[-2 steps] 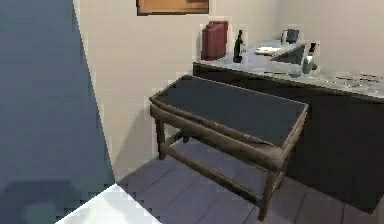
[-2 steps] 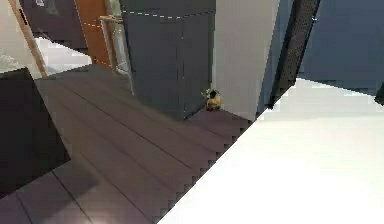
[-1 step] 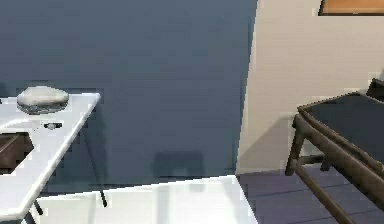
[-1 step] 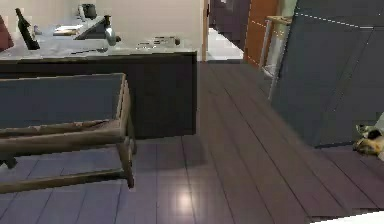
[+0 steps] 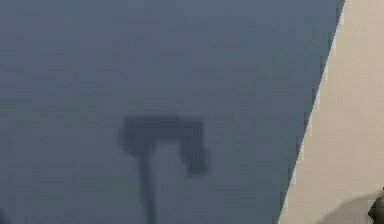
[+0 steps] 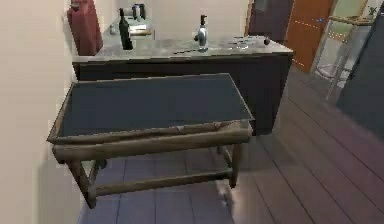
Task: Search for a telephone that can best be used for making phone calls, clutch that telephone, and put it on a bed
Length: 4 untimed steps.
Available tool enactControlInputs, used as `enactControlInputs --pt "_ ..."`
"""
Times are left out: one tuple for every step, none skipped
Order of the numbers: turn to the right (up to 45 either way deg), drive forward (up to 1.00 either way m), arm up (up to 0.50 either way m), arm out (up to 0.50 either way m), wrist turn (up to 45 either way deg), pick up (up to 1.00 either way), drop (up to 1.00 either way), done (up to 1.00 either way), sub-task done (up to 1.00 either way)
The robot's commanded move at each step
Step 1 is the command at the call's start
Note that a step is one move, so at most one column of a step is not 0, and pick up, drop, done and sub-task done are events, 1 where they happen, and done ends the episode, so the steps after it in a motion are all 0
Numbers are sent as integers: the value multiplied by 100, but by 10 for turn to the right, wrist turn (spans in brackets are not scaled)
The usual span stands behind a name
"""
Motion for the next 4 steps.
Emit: enactControlInputs --pt "450 0 0 0 0 0 0 0 0" --pt "450 0 0 0 0 0 0 0 0" --pt "450 0 0 0 0 0 0 0 0" --pt "210 0 0 0 0 0 0 0 0"
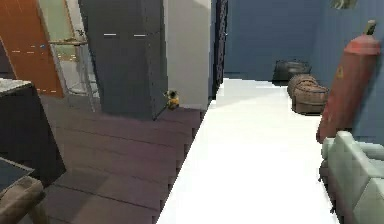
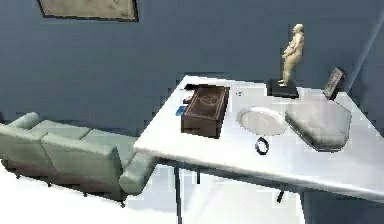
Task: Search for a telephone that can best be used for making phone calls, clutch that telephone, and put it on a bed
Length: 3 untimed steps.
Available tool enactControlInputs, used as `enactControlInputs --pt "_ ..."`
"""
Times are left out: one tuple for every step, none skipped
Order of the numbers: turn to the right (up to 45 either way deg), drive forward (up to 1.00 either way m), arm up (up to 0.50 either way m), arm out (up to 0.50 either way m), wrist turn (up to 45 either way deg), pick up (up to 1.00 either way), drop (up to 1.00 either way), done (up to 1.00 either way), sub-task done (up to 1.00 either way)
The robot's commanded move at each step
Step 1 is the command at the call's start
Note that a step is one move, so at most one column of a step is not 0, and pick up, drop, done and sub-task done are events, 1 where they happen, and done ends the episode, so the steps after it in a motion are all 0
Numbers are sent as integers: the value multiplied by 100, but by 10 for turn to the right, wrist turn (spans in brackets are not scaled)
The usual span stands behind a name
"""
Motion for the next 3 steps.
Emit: enactControlInputs --pt "450 0 0 0 0 0 0 0 0" --pt "450 0 0 0 0 0 0 0 0" --pt "390 0 0 0 0 0 0 0 0"
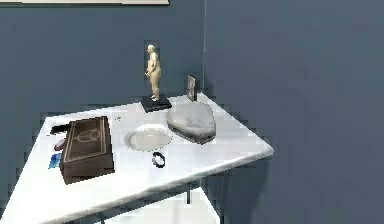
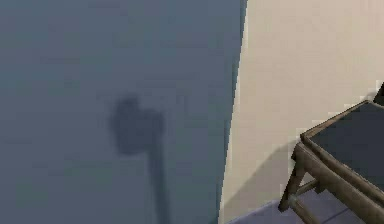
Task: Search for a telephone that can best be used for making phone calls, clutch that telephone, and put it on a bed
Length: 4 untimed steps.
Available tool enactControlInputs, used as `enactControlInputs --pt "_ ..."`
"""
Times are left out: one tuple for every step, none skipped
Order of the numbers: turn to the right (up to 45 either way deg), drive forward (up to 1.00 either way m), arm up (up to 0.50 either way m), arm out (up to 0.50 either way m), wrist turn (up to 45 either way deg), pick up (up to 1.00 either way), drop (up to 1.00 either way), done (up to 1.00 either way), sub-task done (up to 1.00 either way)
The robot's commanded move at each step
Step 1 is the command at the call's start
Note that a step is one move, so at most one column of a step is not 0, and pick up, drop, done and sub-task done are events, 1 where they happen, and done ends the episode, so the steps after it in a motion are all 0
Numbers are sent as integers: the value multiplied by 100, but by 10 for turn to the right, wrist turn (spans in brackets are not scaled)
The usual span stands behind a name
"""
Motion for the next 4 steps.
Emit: enactControlInputs --pt "30 0 0 0 0 0 0 0 0" --pt "0 30 0 0 0 0 0 0 0" --pt "-450 0 0 0 0 0 0 0 0" --pt "-450 0 0 0 0 0 0 0 0"
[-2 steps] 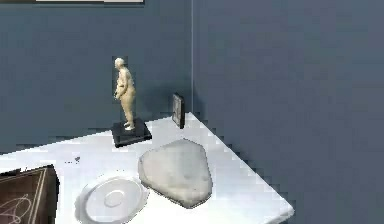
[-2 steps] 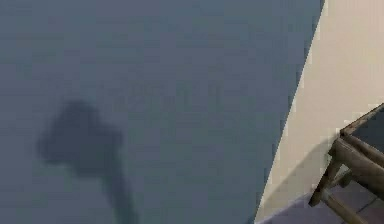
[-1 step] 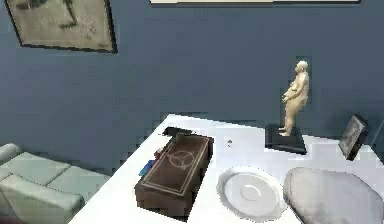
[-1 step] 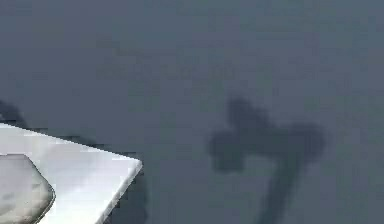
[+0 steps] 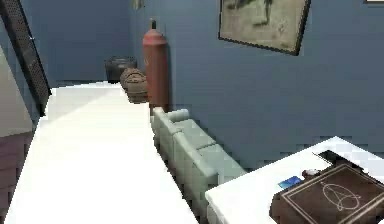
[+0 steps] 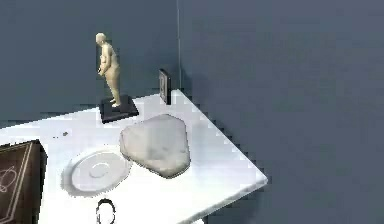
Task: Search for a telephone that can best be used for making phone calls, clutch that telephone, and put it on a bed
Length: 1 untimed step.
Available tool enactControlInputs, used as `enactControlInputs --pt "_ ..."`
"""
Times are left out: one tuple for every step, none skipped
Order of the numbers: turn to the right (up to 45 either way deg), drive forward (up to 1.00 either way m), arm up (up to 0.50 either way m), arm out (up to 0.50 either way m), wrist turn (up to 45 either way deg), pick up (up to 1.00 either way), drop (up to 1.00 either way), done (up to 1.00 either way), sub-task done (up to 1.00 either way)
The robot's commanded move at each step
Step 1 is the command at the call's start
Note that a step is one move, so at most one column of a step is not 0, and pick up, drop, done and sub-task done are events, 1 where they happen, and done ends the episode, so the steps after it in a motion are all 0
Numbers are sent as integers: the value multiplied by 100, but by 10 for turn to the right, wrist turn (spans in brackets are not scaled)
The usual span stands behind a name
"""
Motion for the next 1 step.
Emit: enactControlInputs --pt "-450 0 0 0 0 0 0 0 0"
